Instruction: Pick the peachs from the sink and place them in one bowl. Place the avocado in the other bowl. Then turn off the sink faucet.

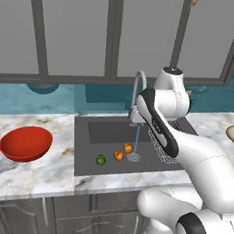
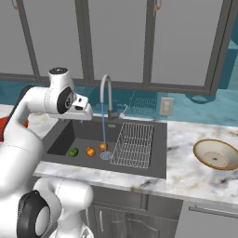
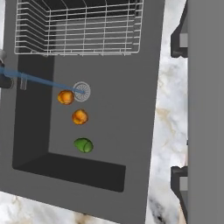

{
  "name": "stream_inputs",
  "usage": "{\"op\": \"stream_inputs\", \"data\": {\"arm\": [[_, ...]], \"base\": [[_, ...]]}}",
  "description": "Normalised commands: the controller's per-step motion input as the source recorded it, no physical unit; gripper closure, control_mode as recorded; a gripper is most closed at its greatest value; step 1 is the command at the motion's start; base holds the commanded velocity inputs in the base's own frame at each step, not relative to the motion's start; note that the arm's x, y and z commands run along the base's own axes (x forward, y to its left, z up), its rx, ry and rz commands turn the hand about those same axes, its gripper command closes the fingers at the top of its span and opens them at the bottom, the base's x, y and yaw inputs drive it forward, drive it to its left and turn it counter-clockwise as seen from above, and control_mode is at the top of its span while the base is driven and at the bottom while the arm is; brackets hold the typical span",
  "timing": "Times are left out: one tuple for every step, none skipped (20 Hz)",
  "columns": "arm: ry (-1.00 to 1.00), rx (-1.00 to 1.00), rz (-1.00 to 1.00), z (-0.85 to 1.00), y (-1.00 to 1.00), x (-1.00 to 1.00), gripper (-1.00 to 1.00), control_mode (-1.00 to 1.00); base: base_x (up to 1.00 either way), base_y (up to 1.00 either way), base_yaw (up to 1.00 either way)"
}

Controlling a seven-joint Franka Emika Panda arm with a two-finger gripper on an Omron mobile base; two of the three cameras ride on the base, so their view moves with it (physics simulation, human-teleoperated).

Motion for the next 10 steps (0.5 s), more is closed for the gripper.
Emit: {"op": "stream_inputs", "data": {"arm": [[0.00, 0.00, -0.04, -0.34, 0.02, 0.04, -1.00, -1.00], [0.00, 0.00, -0.04, -0.34, 0.01, 0.02, -1.00, -1.00], [0.00, 0.00, -0.04, -0.31, 0.00, 0.02, -1.00, -1.00], [0.00, 0.01, -0.05, -0.27, 0.00, 0.02, -1.00, -1.00], [0.00, 0.01, -0.05, -0.26, 0.00, 0.02, -1.00, -1.00], [0.00, 0.02, -0.05, -0.24, 0.00, 0.03, -1.00, -1.00], [0.00, 0.02, -0.05, -0.23, 0.00, 0.03, -1.00, -1.00], [0.00, 0.02, -0.06, -0.23, 0.00, 0.03, -1.00, -1.00], [0.00, 0.03, -0.06, -0.22, 0.00, 0.04, -1.00, -1.00], [0.00, 0.03, -0.06, -0.23, 0.00, 0.05, -1.00, -1.00]], "base": [[0.00, 0.00, 0.00], [0.00, 0.00, 0.00], [0.00, 0.00, 0.00], [0.00, 0.00, 0.00], [0.00, 0.00, 0.00], [0.00, 0.00, 0.00], [0.00, 0.00, 0.00], [0.00, 0.00, 0.00], [0.00, 0.00, 0.00], [0.00, 0.00, 0.00]]}}
